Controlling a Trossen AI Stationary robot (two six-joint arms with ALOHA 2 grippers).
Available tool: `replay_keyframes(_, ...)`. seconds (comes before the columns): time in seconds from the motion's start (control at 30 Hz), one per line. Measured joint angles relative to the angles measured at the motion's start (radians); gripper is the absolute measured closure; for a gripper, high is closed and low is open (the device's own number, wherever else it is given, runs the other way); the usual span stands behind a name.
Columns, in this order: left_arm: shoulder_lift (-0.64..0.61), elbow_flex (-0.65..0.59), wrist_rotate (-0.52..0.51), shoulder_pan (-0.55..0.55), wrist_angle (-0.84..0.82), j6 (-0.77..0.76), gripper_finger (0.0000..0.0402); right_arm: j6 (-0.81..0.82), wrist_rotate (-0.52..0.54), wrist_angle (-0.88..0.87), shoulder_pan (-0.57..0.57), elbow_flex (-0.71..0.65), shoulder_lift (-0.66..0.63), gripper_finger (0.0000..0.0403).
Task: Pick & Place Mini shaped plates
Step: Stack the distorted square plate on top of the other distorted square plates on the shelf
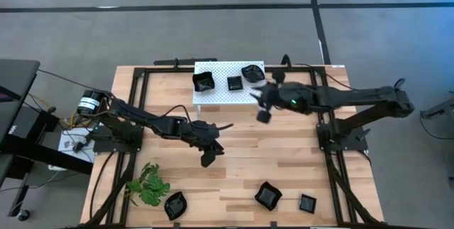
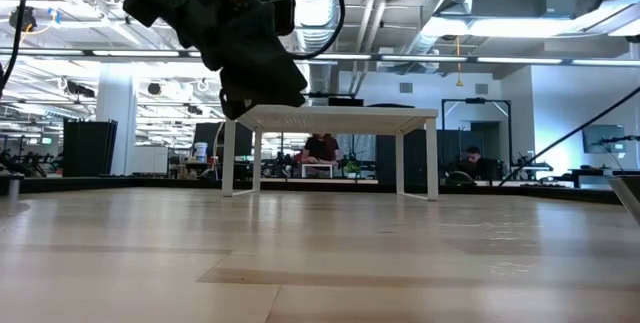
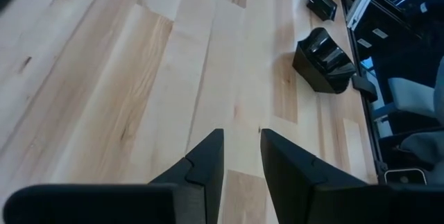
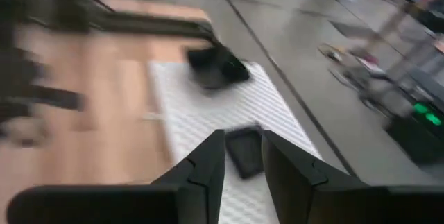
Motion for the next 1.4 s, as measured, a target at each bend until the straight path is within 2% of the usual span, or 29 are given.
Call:
replay_keyframes(0.07, 0.000, 0.000, 0.000, -0.004, 0.002, 0.000, 0.0304, 0.017, -0.026, -0.050, 0.074, 0.002, -0.037, 0.0312)
replay_keyframes(0.17, 0.000, 0.000, 0.000, -0.008, 0.005, 0.000, 0.0304, 0.088, -0.150, -0.192, 0.177, 0.002, -0.060, 0.0312)
replay_keyframes(0.3, 0.000, 0.000, -0.005, -0.008, 0.014, 0.000, 0.0304, 0.386, -0.288, -0.313, 0.300, -0.019, -0.034, 0.0312)
replay_keyframes(0.53, 0.000, 0.000, -0.065, -0.008, 0.025, 0.000, 0.0304, 0.803, -0.435, -0.368, 0.479, -0.081, 0.134, 0.0312)
replay_keyframes(0.73, 0.000, 0.000, -0.068, -0.008, 0.034, -0.001, 0.0304, 1.017, -0.503, -0.361, 0.547, -0.088, 0.308, 0.0312)
replay_keyframes(0.97, 0.000, 0.000, -0.068, -0.008, 0.043, -0.001, 0.0304, 1.054, -0.659, -0.234, 0.566, -0.088, 0.445, 0.0312)
replay_keyframes(1.4, 0.000, 0.000, -0.068, -0.008, 0.054, 0.000, 0.0304, 1.134, -0.651, -0.215, 0.563, -0.088, 0.495, 0.0312)
